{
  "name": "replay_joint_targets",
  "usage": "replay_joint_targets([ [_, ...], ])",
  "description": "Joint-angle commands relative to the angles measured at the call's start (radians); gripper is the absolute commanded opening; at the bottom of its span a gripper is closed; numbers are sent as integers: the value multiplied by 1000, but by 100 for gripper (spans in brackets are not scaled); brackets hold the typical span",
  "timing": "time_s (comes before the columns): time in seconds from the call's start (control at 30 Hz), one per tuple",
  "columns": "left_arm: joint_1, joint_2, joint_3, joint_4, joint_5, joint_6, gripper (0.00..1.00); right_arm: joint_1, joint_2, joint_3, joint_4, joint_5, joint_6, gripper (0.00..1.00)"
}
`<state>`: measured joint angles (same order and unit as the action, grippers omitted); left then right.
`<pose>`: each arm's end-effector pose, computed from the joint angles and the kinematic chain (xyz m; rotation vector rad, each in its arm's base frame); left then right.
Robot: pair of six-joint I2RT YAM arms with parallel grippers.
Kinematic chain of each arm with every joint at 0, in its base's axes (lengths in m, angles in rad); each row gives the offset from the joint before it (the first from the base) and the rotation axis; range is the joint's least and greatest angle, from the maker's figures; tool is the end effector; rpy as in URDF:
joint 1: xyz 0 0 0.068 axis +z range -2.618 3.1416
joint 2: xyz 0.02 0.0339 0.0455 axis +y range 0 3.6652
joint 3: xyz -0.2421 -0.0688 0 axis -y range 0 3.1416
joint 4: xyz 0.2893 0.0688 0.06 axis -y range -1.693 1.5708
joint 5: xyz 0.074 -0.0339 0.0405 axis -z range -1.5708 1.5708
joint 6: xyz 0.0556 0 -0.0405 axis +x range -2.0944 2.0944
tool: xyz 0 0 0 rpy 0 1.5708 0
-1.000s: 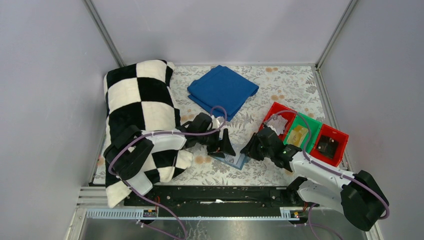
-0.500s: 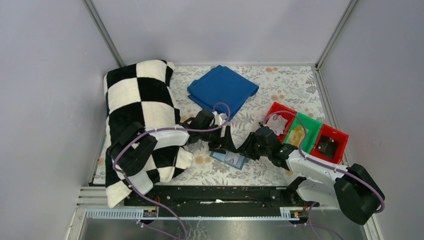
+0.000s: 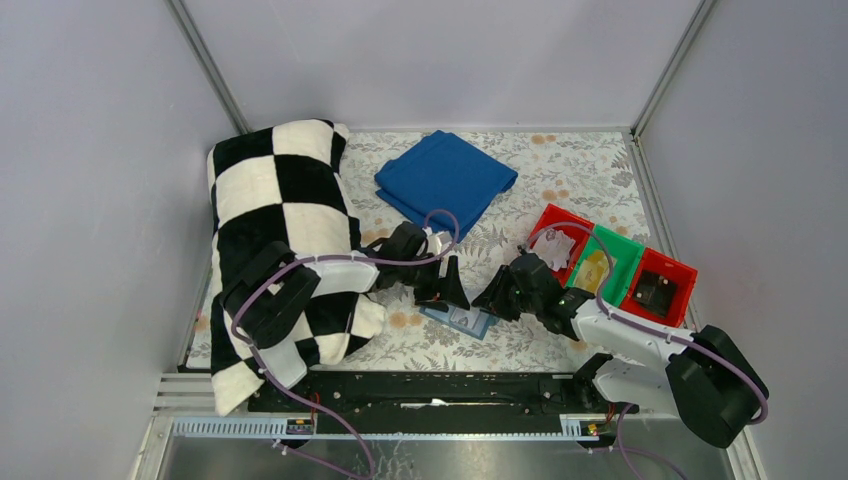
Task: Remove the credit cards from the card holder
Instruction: Remove the credit card from the card holder.
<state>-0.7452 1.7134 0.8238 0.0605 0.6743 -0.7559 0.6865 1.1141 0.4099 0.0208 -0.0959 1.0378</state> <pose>0.2429 -0.2713 0.0796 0.3529 2.6972 -1.4057 0.2077 0.1771 0.1075 0.3748 2.4330 0.9650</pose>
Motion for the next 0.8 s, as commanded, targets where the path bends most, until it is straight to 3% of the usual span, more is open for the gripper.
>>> replay_joint_targets([
  [0.0,16,6,-5,49,17,35,80,6,32,-7,27,4,9,37],
  [0.63,49,39,-20,55,-1,19,72,6,100,-34,87,8,14,36],
  [0.77,52,51,-17,51,-8,21,65,6,115,-58,123,15,14,36],
])
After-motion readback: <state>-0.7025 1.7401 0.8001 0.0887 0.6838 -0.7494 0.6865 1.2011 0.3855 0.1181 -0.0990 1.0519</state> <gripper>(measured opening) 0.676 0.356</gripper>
